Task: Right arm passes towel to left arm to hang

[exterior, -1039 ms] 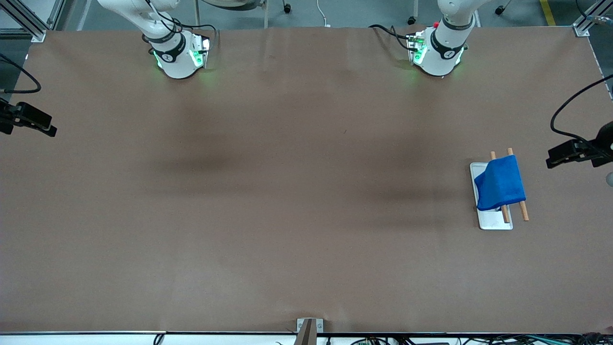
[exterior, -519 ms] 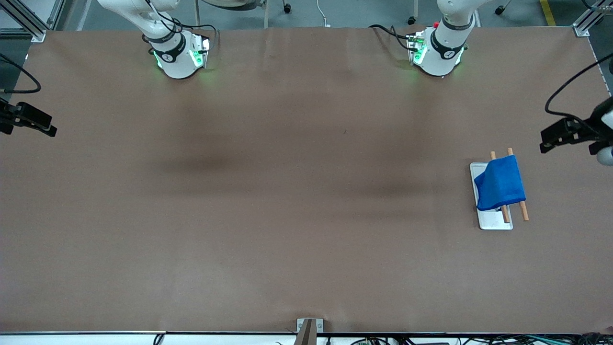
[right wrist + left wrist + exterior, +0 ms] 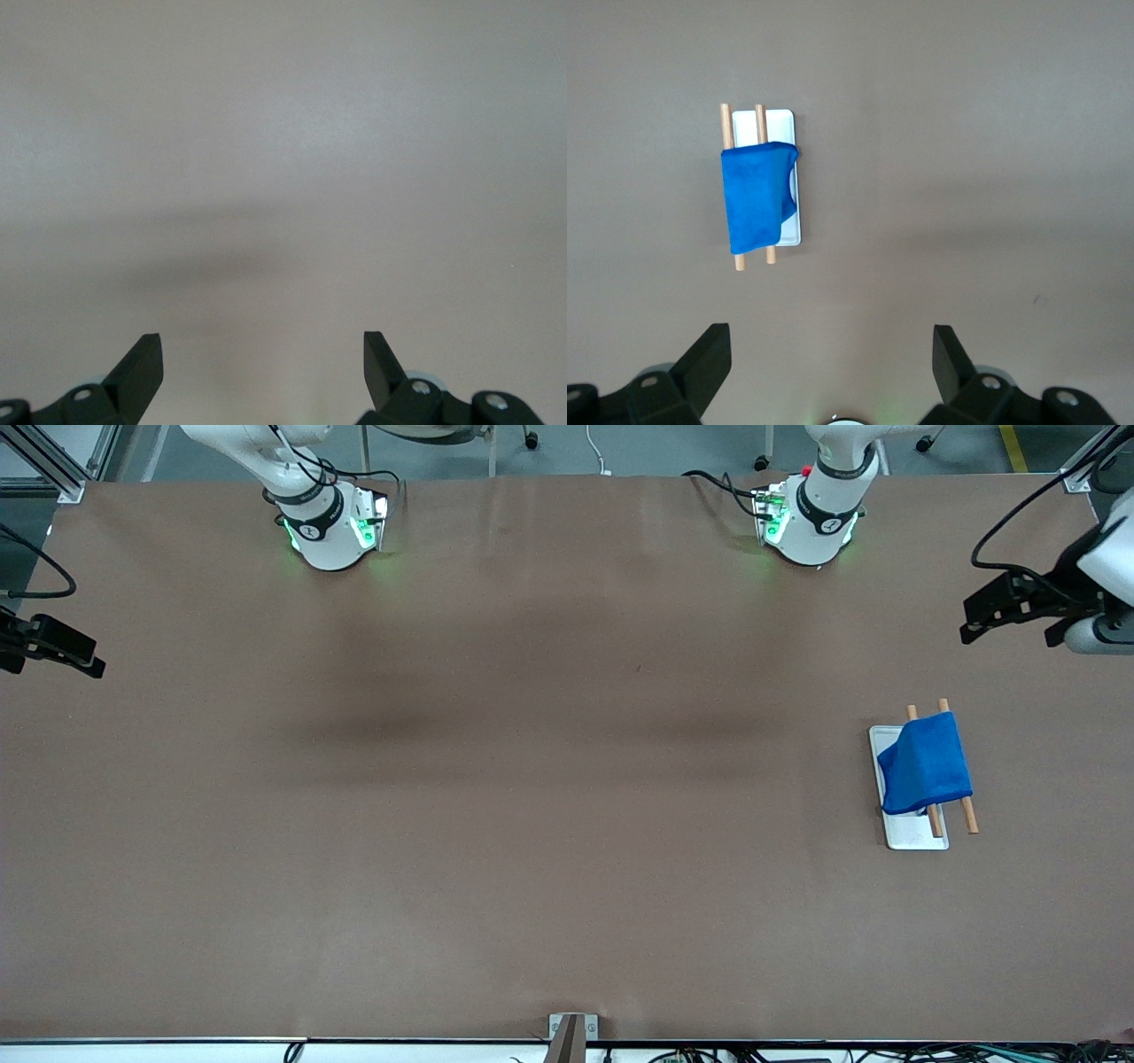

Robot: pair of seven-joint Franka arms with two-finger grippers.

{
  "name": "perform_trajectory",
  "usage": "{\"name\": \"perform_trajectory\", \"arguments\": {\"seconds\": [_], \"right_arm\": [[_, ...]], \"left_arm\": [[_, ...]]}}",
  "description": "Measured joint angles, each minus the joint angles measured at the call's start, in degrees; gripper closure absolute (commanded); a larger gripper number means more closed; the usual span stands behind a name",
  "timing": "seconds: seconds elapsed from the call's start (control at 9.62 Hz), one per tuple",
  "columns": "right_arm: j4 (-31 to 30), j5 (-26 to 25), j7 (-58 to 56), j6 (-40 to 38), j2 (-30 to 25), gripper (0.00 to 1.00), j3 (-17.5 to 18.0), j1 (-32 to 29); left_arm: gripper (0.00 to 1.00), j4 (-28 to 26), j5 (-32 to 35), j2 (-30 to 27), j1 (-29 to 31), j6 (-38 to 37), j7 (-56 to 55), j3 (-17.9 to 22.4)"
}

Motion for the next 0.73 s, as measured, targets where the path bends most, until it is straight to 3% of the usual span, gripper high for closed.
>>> {"name": "perform_trajectory", "arguments": {"seconds": [0.31,0.73], "right_arm": [[0.00,0.00,0.00,0.00,0.02,0.00,0.00,0.00],[0.00,0.00,0.00,0.00,0.02,0.00,0.00,0.00]], "left_arm": [[0.00,-4.40,0.01,-4.36,-2.16,0.73,-2.74,0.10],[0.00,-3.65,0.01,-3.37,-1.99,1.93,-2.74,0.71]]}}
